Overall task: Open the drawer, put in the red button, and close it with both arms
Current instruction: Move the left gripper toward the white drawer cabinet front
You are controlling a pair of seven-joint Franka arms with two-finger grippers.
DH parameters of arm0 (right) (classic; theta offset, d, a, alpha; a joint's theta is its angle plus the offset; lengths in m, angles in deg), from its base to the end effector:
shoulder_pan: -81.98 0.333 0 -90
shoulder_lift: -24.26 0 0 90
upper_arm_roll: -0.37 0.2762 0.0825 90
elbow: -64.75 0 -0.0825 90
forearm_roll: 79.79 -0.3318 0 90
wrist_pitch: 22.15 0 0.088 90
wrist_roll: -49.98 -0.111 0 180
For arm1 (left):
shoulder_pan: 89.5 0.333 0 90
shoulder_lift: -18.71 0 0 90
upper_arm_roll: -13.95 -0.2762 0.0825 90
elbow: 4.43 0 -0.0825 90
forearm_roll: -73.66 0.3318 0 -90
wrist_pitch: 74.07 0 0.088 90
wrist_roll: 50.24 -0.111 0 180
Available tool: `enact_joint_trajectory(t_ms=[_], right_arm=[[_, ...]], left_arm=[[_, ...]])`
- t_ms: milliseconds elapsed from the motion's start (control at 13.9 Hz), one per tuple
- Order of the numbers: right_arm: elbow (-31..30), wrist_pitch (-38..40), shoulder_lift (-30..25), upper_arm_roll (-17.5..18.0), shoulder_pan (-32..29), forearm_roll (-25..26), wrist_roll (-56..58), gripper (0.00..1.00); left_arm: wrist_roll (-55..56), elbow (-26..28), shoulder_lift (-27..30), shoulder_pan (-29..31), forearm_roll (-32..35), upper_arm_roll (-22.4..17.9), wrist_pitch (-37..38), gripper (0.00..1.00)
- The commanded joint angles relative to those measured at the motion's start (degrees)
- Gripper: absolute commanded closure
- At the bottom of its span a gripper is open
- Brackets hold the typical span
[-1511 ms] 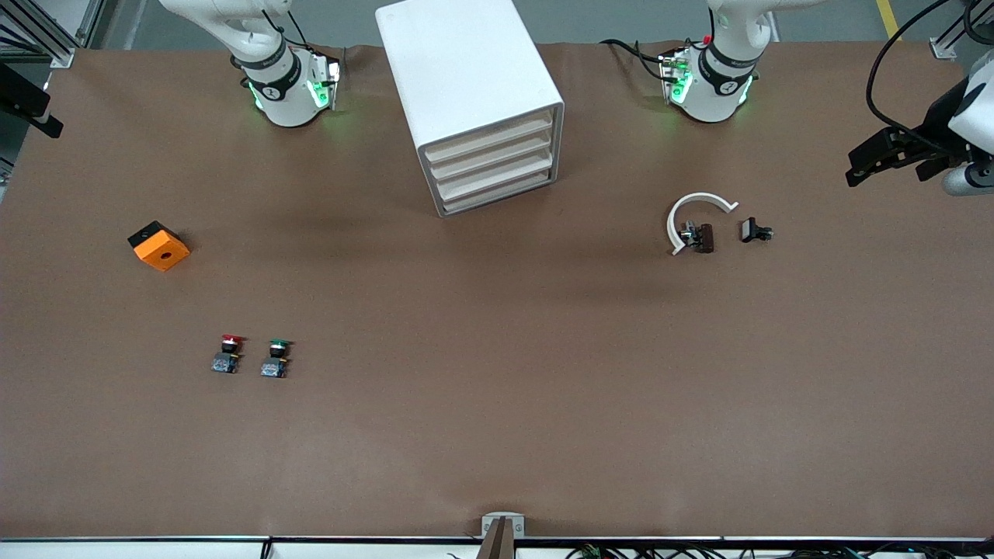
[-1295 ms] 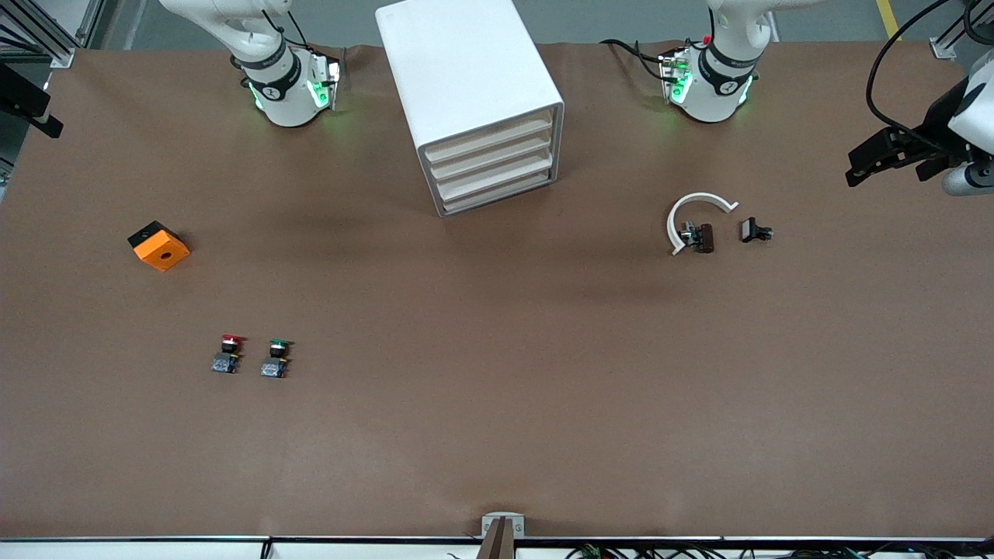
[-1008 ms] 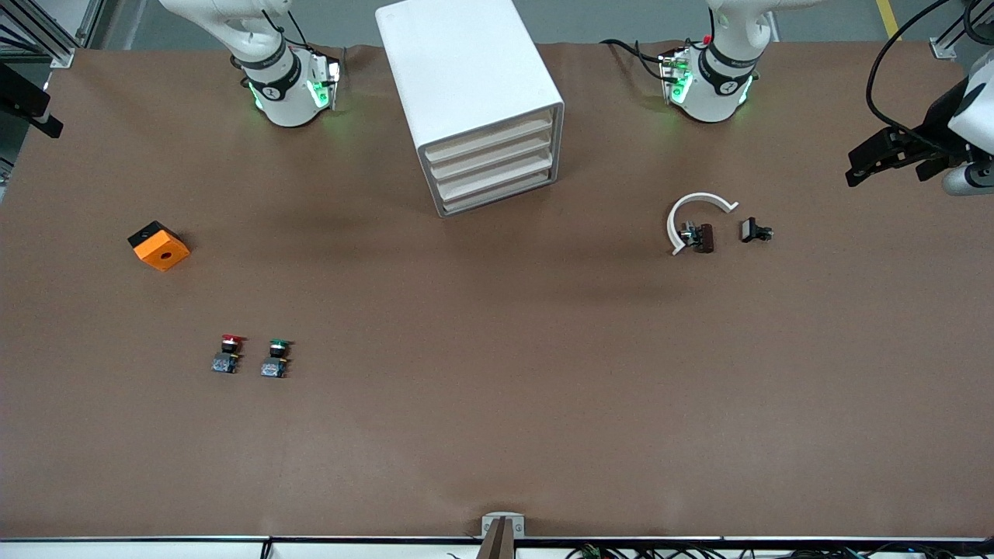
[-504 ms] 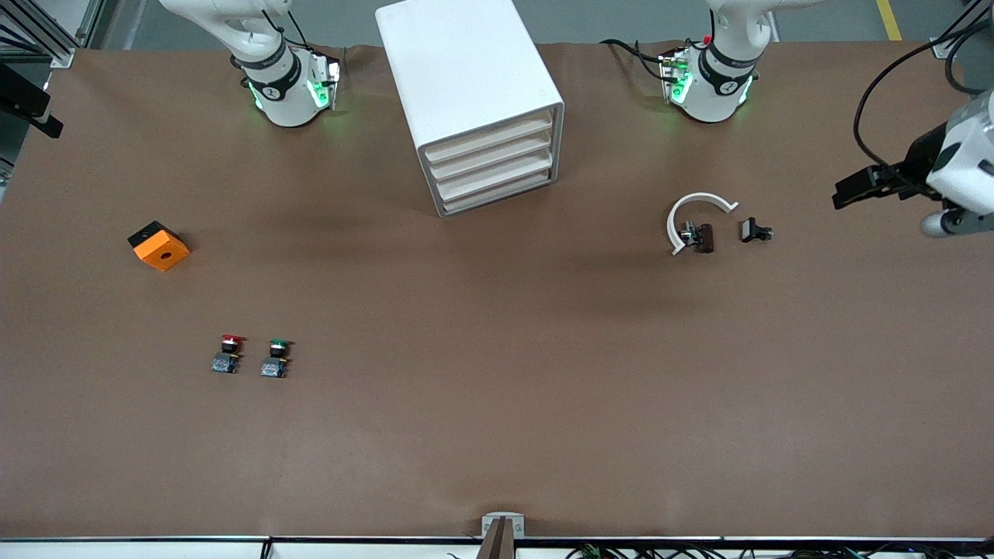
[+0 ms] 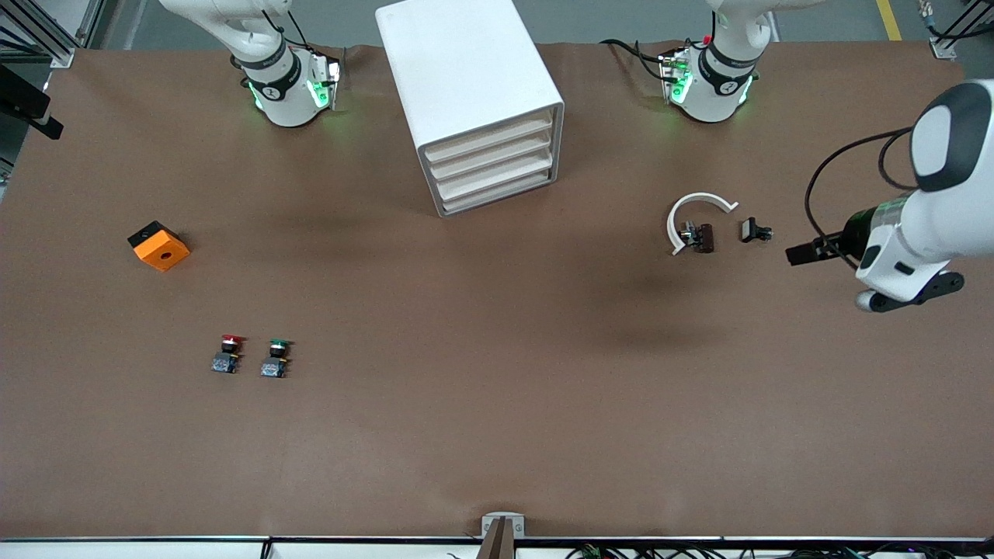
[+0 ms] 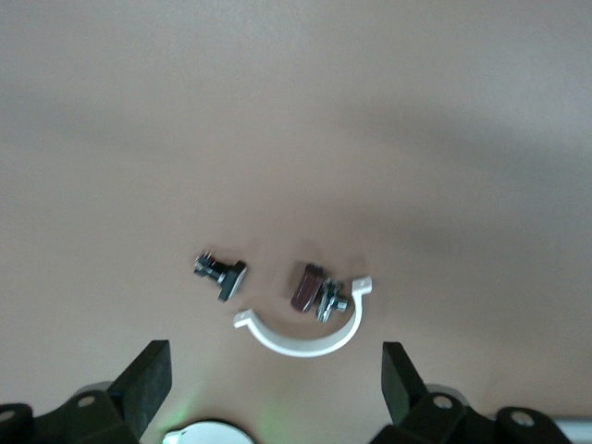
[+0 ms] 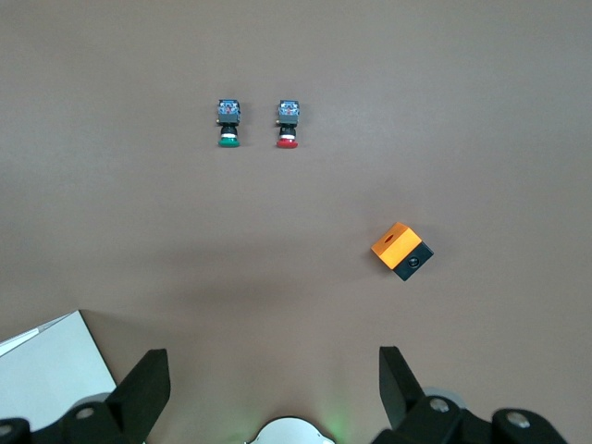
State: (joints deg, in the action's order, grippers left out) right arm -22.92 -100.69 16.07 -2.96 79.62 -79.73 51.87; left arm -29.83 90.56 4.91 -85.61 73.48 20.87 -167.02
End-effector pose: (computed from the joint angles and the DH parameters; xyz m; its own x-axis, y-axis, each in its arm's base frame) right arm 0.4373 -0.0461 0.6473 0.9977 -0.0657 -0.0164 -0.0659 -0.9978 -0.0078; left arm 0.5404 -0.0245 0.4229 0.9175 0.2964 -0.2653 0.2898 -0.9549 -0.0649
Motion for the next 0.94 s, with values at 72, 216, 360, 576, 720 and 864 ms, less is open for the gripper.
enact_joint_trajectory(t_ms=[72, 216, 360, 576, 720, 864], right_arm=[[0.31, 0.50, 3.60, 0.69, -1.24, 0.38, 0.13, 0.00], [1.01, 0.50, 7.47, 0.87, -0.80, 2.04, 0.92, 0.00], [1.18, 0.06, 8.09, 0.87, -1.15, 2.22, 1.01, 0.00], [1.36, -0.38, 9.59, 0.87, -0.89, 2.49, 0.84, 0.00], [1.27, -1.25, 11.59, 0.78, -1.50, 2.57, 0.84, 0.00], [1.36, -1.34, 15.99, 0.52, -2.29, 2.75, 0.92, 0.00]], left_arm=[[6.47, -1.38, -4.65, -2.39, -0.52, 0.20, -3.89, 0.00], [10.24, -3.39, -7.20, -3.71, -0.70, 0.20, -4.25, 0.00], [13.85, -5.24, -9.75, -5.90, -0.88, 0.20, -4.25, 0.00], [23.94, -9.19, -13.61, -8.98, -1.05, 0.20, -3.90, 0.00], [30.88, -11.40, -15.99, -10.91, -3.50, 0.20, -3.72, 0.00], [38.44, -11.40, -17.92, -11.97, -7.53, 0.20, -3.55, 0.00]])
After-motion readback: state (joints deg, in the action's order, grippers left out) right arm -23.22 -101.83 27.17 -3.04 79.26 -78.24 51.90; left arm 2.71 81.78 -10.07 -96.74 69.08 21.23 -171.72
